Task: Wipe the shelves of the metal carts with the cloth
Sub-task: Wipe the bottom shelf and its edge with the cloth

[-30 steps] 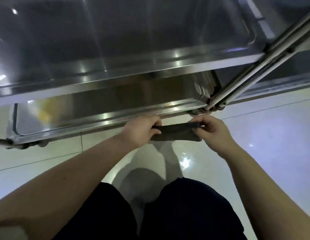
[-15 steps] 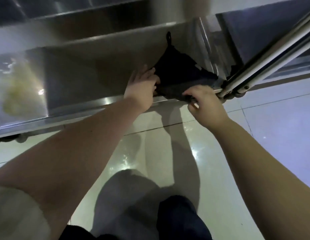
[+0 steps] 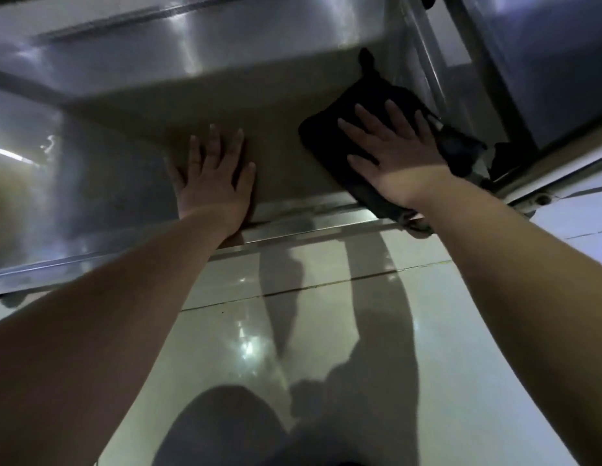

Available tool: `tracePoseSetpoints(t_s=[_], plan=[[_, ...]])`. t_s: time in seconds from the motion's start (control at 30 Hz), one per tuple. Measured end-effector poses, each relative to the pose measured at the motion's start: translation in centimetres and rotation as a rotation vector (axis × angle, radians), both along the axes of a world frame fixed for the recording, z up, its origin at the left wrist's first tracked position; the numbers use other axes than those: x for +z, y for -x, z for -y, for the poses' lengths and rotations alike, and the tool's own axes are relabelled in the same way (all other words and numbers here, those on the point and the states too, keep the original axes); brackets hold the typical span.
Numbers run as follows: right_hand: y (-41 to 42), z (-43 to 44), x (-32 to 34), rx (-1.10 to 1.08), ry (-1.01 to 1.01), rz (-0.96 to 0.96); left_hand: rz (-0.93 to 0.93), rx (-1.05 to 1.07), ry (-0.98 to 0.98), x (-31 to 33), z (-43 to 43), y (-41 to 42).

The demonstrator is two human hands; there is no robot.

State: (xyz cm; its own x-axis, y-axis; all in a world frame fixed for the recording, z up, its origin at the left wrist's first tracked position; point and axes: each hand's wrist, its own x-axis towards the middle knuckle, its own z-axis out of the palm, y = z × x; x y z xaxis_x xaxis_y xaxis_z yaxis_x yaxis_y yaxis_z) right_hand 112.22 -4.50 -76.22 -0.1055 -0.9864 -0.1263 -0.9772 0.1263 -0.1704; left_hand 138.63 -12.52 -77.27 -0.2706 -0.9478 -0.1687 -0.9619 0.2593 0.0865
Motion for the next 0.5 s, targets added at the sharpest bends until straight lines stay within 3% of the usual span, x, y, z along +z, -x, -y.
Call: tracePoseSetpoints(t_s=[0.1, 0.2, 0.37, 0.5], plan=[[2.5, 2.4, -0.4, -0.277, 0.000, -0.063, 0.011, 0.005, 0.017, 0.0, -0.1, 0.1], [-1.8, 4.5, -0.6, -0.391, 0.016, -0.071, 0.019, 0.014, 0.032, -0.2, 0.1, 0.2], [-14.6, 5.3, -0.5, -0.039, 0.056, 0.007, 0.024, 0.036, 0.042, -0.3, 0.3, -0.2], [-10.6, 6.7, -0.7, 0.024, 0.104, -0.006, -0.011, 0.037, 0.047, -0.2, 0.1, -0.1]])
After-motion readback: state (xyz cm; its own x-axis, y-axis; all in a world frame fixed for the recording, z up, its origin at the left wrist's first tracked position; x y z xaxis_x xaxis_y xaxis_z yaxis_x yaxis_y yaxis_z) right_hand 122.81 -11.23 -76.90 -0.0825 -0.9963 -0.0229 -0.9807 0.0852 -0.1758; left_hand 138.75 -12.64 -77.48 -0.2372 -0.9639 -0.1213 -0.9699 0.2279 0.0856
